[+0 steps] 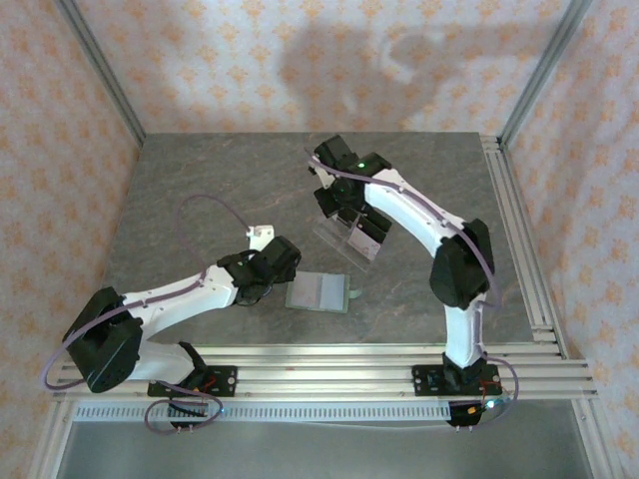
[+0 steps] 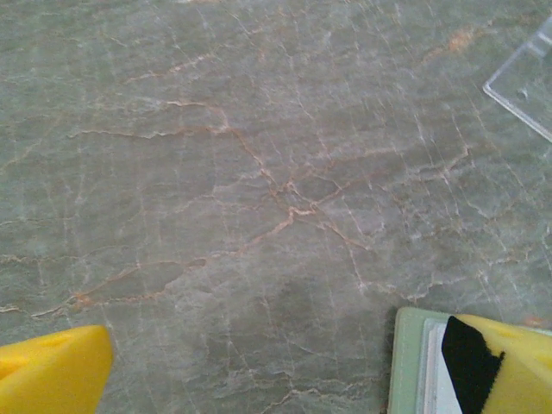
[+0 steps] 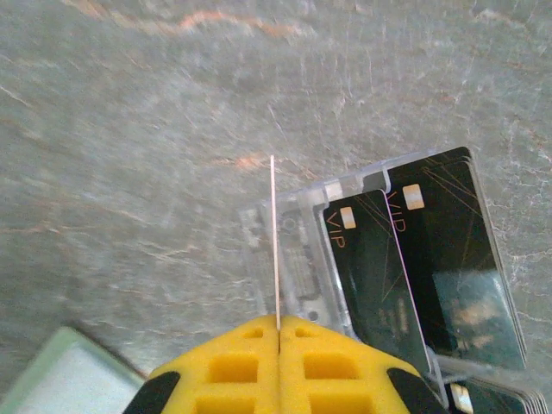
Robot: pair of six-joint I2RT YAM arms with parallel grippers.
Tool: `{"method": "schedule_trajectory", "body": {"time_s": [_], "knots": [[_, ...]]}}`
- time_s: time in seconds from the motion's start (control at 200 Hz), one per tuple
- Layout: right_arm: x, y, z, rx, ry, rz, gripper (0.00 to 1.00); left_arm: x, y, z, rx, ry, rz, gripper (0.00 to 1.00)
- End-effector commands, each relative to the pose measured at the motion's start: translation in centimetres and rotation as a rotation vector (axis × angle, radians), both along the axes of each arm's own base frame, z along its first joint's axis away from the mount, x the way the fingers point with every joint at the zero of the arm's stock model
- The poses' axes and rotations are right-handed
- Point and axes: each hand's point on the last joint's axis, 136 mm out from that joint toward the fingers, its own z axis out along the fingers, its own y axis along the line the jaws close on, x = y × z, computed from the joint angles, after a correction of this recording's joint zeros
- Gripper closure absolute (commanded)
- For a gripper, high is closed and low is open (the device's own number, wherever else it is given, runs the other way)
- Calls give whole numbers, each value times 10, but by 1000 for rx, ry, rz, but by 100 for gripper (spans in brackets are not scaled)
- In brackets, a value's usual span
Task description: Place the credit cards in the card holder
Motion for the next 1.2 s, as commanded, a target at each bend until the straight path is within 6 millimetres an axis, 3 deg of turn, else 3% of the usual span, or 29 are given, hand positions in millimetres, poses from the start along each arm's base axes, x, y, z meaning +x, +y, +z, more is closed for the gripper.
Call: {"method": "schedule_trajectory", "body": {"time_s": [0.0,0.17,0.41,0.631,0.926,1.196], "knots": [[-21,1,32,145,-5,-50,100,-3,-5,-6,14,55,-64,0],[-56,-1,23,357,70,-151,100,-11,-13,-21,-8,108,-104,0],[-105,-5,-5,681,186,-295,100,-23,-19,-42,43,172,-149,0],[-136,-11,-38,771,247,-374,100,-30,-24,-57,133,205,-177,0],[-150,-11,-74,768,307,-411,100,-32,-18,-70,191,227,-132,0],[-153,-11,-91,778,330,-424,100,-39,-9,-76,195,248,-84,0]]}}
